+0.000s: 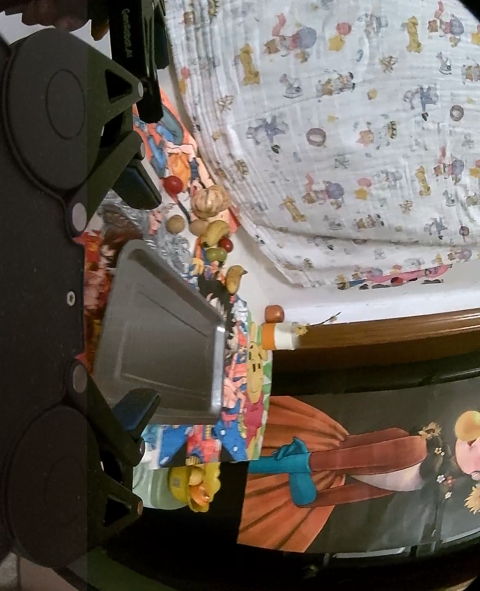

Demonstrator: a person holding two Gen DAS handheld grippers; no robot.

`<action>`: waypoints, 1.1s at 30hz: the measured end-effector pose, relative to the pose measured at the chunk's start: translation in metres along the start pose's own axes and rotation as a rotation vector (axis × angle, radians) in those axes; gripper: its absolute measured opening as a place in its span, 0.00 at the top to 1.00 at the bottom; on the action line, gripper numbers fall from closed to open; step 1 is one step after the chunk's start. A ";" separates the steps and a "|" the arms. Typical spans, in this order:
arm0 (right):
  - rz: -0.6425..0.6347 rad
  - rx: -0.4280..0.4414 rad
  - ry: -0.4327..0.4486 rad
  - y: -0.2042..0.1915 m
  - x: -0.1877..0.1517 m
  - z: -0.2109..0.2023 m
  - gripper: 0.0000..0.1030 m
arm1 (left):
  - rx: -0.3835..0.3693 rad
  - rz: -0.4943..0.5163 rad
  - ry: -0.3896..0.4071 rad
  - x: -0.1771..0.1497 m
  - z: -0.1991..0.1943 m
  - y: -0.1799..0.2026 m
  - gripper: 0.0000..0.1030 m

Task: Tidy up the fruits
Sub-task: 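Grasp a red cherry tomato with the left gripper while the right gripper grasps a small brown fruit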

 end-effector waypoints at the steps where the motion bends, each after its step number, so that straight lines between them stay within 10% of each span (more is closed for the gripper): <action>1: -0.006 0.003 -0.003 0.000 0.005 0.004 0.00 | 0.005 0.001 -0.002 0.003 0.002 -0.002 0.00; 17: -0.294 0.161 -0.109 -0.023 0.065 0.095 0.00 | -0.030 0.060 -0.113 0.024 0.075 -0.046 0.00; 33: -0.563 0.363 -0.353 -0.048 0.039 0.194 0.01 | -0.104 0.183 -0.217 0.006 0.157 -0.046 0.00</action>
Point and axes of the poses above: each gripper's, at about its wrist camera, not at the fingertips, and z roughly the way its jaws point, y to its right, x to its top, the point moved 8 cm from there along z, roughly the way its jaws point, and after that the axes turned 14 degrees about z, right-handed, at the moved point
